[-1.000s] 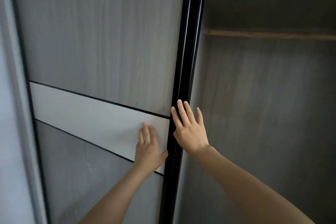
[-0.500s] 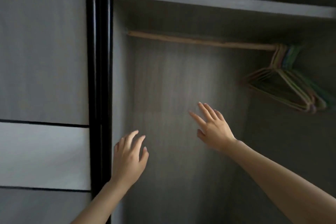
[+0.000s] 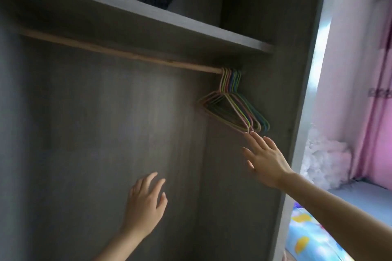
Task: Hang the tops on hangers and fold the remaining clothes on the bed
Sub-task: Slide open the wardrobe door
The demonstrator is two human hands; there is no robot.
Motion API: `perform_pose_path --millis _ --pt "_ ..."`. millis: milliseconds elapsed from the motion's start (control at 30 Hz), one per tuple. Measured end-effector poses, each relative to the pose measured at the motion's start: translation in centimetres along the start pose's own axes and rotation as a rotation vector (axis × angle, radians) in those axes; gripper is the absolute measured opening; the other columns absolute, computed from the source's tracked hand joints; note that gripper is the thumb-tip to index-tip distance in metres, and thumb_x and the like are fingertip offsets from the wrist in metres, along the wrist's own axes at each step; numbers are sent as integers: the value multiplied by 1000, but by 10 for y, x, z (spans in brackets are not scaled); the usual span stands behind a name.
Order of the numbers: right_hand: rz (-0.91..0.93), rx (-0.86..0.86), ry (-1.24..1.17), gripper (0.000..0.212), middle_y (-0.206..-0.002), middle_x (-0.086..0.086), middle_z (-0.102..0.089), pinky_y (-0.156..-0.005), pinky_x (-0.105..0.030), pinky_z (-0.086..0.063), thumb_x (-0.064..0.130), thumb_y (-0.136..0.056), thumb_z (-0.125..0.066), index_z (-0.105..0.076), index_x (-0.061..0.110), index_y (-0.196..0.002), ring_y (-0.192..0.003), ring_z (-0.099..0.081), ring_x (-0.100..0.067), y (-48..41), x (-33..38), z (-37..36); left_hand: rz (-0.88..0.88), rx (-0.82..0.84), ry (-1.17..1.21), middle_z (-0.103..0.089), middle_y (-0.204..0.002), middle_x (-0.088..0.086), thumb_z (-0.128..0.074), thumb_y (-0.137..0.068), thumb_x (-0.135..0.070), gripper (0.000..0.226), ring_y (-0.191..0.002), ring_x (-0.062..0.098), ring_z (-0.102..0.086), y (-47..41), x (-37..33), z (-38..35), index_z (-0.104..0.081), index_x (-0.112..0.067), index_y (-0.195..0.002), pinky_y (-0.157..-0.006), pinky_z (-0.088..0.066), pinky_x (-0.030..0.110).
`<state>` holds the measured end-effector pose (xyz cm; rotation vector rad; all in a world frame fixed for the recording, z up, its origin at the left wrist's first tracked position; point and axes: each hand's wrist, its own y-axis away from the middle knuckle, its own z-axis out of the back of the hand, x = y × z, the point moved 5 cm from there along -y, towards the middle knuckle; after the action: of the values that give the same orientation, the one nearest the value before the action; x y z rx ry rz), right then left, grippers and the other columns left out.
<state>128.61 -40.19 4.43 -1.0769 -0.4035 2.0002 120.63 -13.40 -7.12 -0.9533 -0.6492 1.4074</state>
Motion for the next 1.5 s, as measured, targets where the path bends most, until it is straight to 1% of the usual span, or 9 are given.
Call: perform_pose_path --millis 133,333,500,600,800,1067,1167,1367,1500 --pt "-35 -11 29 48 -107 -16 -67 -75 -49 -54 29 -44 -90 -74 12 -87 -102 -64 -37 -7 -38 -19 -5 -40 -28 -67 -103 11 -39 -74 -33 44 -98 21 -46 -27 -17 -16 -72 -11 -92 -70 -52 38" --pt "-59 -37 -34 35 -62 -4 -60 -49 -32 -45 25 -42 -89 -65 11 -63 -59 -60 -25 -46 -55 -42 4 -61 -129 -67 -105 12 -39 -74 -35 46 -99 22 -44 -60 -24 -32 -72 -10 -94 -68 -53 44" --pt "-243 54 -175 33 -118 -8 -55 -83 -34 -39 32 -95 -45 -50 9 -118 -113 -51 -29 -76 -64 -60 77 -45 -219 -66 -106 18 -38 -72 -37 51 -99 28 -43 -70 -10 -42 -63 -9 -106 -67 -53 49" --pt "-424 67 -384 39 -124 -12 -46 -80 -36 -42 30 -94 -48 -41 8 -127 -115 -46 -32 -86 -69 -76 124 19 -270 -65 -106 20 -37 -71 -40 53 -97 36 -56 -61 -2 -53 -48 -13 -116 -66 -54 50" --pt "-669 231 -668 39 -133 -17 -40 -80 -38 -41 17 -93 -51 -37 5 -128 -119 -47 -36 -113 -68 -102 177 107 -317 -65 -103 24 -36 -70 -40 57 -94 41 -61 -68 15 -69 -45 -10 -117 -64 -54 50" --pt "-818 112 -1152 14 -88 -16 -58 -64 -28 -35 11 -94 -48 -58 2 -96 -89 -57 -33 -145 -58 -132 126 40 -266 -65 -103 23 -36 -69 -40 57 -102 31 -40 -98 34 -86 -44 -11 -117 -63 -54 49" --pt "-863 41 -1328 30 -62 -7 -48 -51 -29 -32 21 -95 -53 -52 9 -68 -63 -49 -24 -153 -55 -128 116 17 -233 -65 -103 23 -37 -69 -41 57 -101 31 -40 -105 46 -94 -44 -11 -117 -64 -54 50" --pt "-868 -134 -1269 38 -56 -5 -43 -49 -28 -28 20 -96 -47 -43 11 -59 -56 -42 -19 -158 -56 -114 95 35 -180 -65 -104 22 -37 -68 -42 59 -101 30 -40 -115 57 -114 -45 -11 -118 -62 -53 50" --pt "-835 -107 -1192 33 -53 -4 -42 -47 -28 -27 21 -95 -50 -48 8 -64 -52 -40 -17 -154 -56 -108 85 88 -96 -63 -108 23 -39 -68 -42 61 -103 30 -40 -123 57 -126 -44 -11 -121 -65 -53 51"
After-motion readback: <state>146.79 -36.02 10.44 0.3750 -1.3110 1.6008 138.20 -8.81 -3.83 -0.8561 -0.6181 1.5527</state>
